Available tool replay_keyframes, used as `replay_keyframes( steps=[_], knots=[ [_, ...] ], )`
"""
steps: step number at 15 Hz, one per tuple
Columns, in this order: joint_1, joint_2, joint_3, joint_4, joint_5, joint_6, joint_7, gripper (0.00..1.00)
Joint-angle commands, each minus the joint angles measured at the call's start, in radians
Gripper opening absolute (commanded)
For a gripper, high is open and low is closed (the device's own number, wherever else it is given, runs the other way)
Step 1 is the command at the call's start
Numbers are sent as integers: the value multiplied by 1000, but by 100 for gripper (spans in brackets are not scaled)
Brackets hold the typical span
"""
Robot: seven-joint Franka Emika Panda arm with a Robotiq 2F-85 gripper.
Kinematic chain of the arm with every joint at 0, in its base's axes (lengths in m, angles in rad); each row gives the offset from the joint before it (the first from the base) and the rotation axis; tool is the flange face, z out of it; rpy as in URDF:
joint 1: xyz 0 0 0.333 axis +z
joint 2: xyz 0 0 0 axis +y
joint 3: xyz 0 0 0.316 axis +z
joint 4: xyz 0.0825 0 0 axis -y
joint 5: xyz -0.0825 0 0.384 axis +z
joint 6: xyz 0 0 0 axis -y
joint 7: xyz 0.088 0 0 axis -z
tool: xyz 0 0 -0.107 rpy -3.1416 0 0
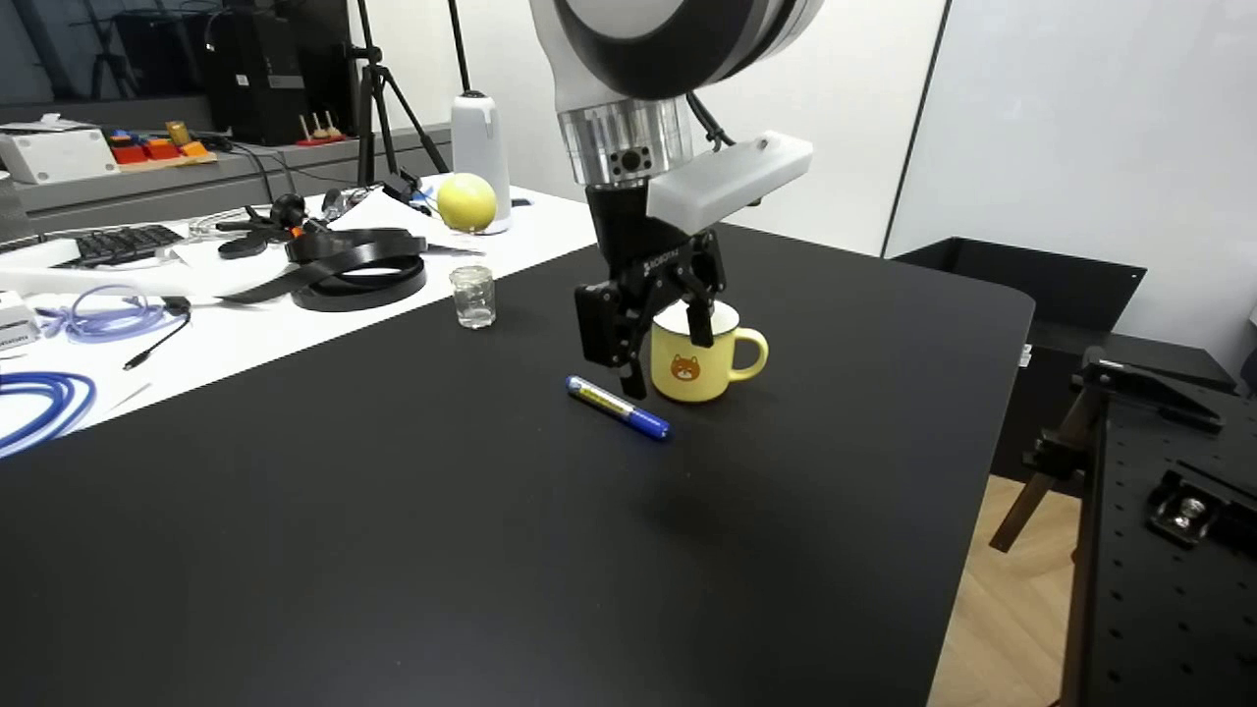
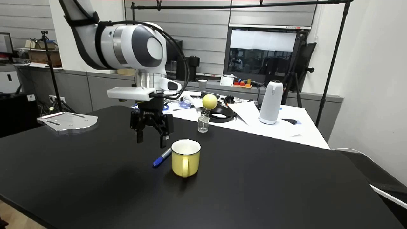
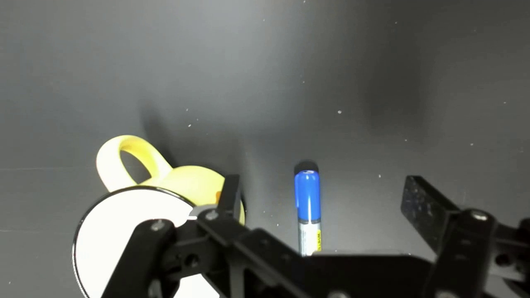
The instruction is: Put the pen in the mug
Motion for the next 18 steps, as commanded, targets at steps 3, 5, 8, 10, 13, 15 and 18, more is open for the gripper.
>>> replay_keyframes(
  steps=[3,5,8,10,13,15,18],
  knots=[
    [9,54,-16,45,8,-2,-5,100],
    [9,75,-19,62,9,-2,-5,100],
    [12,94,-21,68,-1,11,-12,100],
    [11,114,-19,79,1,13,-23,100],
    [18,142,-21,94,0,22,-22,100],
    [27,162,-25,102,-4,39,-17,100],
    [49,187,-46,119,-25,73,5,100]
  ],
)
